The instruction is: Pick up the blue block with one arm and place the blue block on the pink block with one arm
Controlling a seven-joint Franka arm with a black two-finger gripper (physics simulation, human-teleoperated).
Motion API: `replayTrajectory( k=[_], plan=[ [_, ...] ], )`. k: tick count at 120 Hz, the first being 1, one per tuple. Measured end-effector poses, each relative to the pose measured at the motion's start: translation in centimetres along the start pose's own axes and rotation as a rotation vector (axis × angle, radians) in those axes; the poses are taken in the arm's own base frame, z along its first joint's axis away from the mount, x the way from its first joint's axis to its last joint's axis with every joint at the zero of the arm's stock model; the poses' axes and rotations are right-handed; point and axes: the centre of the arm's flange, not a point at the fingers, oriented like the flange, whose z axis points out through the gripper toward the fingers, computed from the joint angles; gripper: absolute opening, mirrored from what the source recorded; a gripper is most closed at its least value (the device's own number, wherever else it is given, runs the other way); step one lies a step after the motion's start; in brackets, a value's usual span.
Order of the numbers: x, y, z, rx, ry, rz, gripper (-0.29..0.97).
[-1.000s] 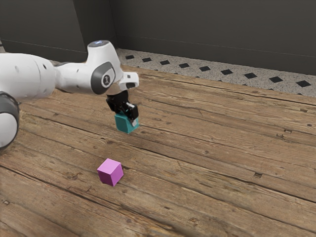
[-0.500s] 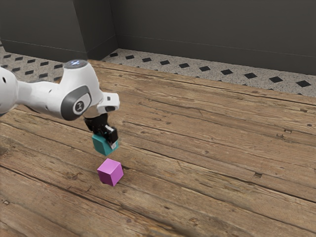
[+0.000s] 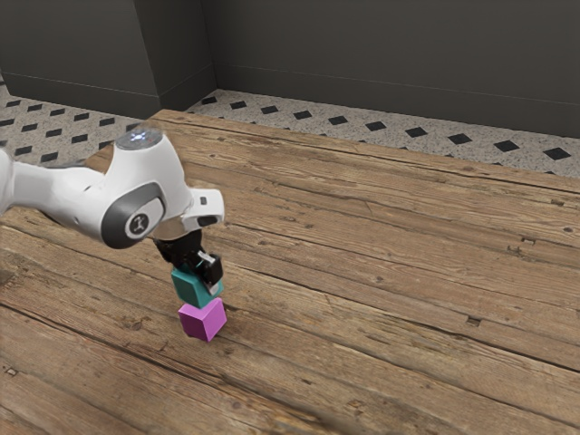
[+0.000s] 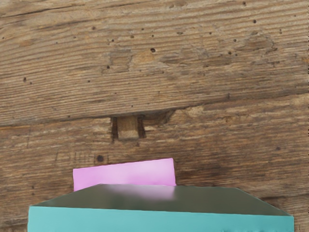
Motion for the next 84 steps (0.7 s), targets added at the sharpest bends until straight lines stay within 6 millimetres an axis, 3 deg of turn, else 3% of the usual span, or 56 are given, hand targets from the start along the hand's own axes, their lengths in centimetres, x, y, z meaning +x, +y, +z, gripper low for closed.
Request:
replayTrajectory(
  k=[11,34,84],
  plan=[
    [-1.1,0.4,-0.1,0.008,-0.008,-0.012,0.38],
    [-2.0,-1.8,-0.1,0.031,-0.019,-0.085,0.38],
    [-1.8,-1.2,2.4,0.049,-0.066,-0.125,0.38]
  ],
)
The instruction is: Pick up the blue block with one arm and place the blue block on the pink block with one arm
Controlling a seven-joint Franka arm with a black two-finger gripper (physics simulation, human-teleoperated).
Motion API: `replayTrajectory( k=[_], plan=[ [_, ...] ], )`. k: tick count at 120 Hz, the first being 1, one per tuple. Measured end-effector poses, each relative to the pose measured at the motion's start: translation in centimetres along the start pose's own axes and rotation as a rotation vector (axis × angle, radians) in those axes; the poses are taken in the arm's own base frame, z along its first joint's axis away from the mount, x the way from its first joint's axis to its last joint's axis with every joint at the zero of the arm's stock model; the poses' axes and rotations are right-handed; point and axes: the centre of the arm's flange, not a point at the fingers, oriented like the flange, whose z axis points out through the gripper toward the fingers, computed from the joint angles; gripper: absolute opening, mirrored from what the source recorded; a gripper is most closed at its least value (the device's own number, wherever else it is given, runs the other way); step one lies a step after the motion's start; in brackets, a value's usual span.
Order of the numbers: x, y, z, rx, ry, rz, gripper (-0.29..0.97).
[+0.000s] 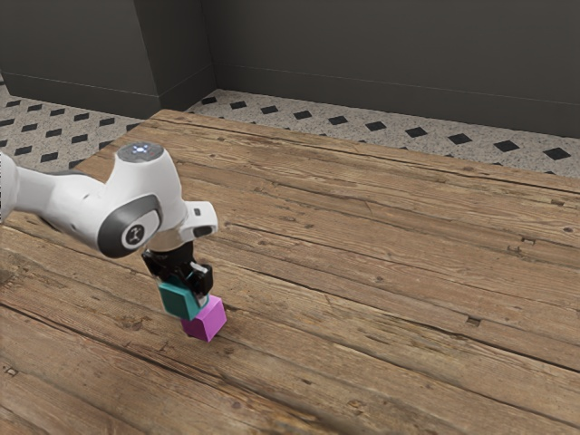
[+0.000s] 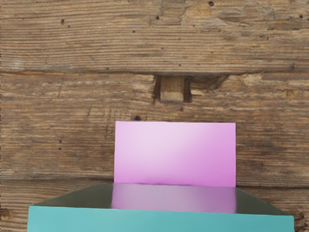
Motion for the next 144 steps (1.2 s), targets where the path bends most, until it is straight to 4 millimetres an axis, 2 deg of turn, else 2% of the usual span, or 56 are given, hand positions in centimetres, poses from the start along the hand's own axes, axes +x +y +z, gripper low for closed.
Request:
replayTrajectory(
  k=[26,63,144],
  plan=[
    [0.9,0.0,0.2,0.013,0.003,-0.010,0.38],
    [2.5,-0.1,-0.4,0.022,0.023,-0.026,0.38],
    [2.5,0.0,-0.2,0.025,0.014,-0.040,0.38]
  ],
)
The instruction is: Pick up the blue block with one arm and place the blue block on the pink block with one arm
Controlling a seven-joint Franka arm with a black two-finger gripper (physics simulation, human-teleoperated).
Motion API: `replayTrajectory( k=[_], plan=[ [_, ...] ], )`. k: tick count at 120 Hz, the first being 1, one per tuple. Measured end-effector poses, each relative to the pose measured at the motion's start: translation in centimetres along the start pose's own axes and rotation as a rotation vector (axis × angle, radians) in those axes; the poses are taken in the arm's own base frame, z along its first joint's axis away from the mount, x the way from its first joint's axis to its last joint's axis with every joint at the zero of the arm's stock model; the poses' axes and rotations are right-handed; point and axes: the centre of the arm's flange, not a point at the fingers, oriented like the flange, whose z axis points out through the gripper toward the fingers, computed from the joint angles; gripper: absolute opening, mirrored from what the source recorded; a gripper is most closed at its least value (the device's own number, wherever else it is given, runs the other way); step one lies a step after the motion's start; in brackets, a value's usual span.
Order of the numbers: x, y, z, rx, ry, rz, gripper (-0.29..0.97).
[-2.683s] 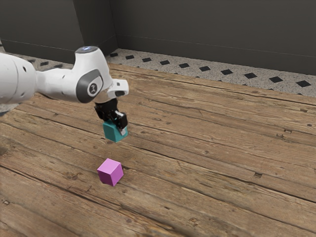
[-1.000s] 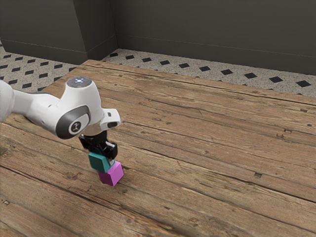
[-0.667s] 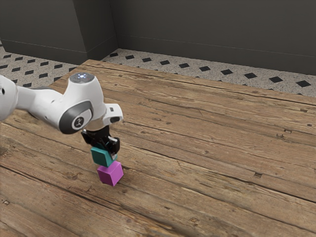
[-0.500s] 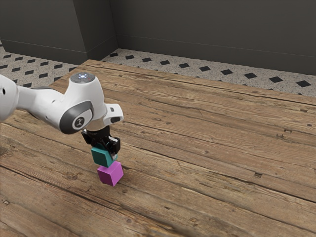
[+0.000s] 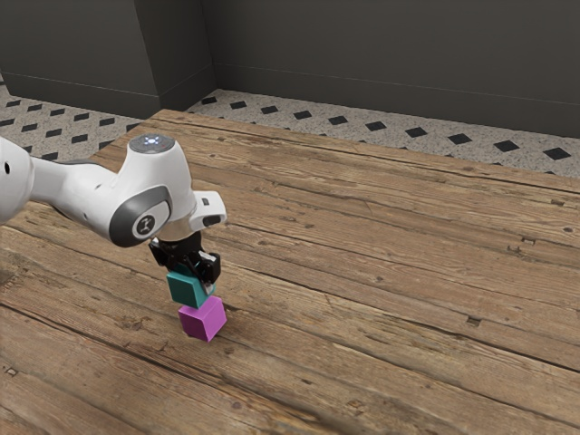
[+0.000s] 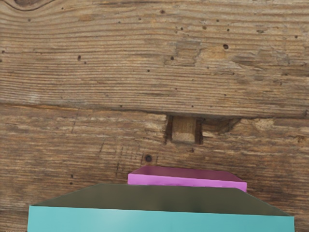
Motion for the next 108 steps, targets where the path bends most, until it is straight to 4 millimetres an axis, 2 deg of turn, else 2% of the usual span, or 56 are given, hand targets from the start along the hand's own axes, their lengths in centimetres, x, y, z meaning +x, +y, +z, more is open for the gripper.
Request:
replayTrajectory(
  k=[35,59,108],
  plan=[
    [-0.2,0.9,-0.3,-0.002,0.004,0.013,0.38],
    [-0.7,2.1,0.5,0.001,-0.014,0.033,0.38],
    [-1.2,1.4,0.9,0.004,-0.022,0.019,0.38]
  ],
)
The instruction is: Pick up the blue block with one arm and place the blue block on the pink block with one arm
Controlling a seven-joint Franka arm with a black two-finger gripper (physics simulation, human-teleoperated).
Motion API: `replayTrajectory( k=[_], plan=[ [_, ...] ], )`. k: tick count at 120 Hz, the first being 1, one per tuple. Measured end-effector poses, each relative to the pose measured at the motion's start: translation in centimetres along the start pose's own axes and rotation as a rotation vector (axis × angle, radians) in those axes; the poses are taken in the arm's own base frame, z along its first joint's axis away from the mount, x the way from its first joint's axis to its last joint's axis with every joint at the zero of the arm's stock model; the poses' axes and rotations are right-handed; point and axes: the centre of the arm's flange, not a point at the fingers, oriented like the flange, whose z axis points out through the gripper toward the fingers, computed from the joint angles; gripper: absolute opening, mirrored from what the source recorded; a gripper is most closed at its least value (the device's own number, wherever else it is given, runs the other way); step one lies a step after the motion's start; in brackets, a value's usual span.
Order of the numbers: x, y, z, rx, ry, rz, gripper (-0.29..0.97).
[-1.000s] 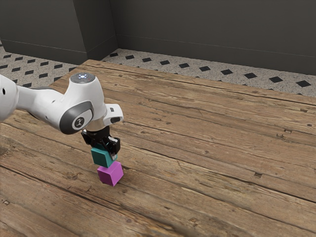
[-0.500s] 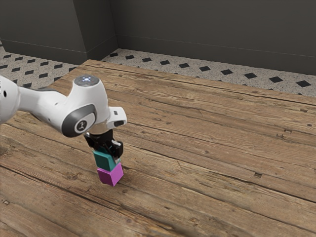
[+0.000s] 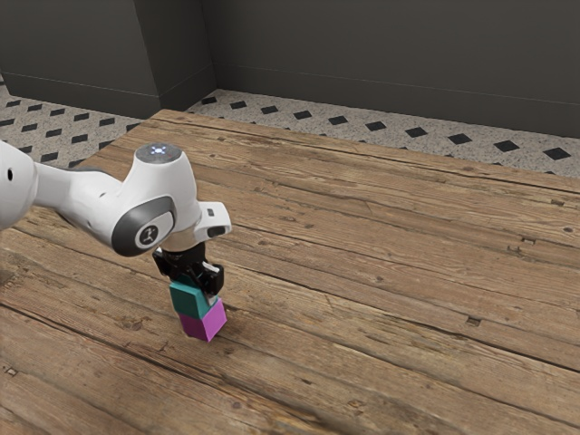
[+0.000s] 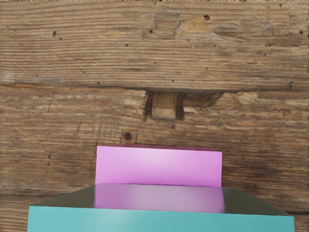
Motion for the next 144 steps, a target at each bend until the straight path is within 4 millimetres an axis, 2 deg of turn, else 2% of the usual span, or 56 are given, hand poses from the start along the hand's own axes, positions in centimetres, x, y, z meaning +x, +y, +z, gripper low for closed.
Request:
replayTrajectory(
  k=[79,95,128,144],
  plan=[
    [-0.4,-0.4,-0.4,0.005,0.007,0.035,0.38],
    [-0.1,-0.5,0.1,0.008,0.000,0.043,0.38],
    [0.6,-0.6,-0.6,0.006,0.018,0.055,0.38],
    [0.6,-0.5,0.4,0.009,0.001,0.062,0.38]
  ],
)
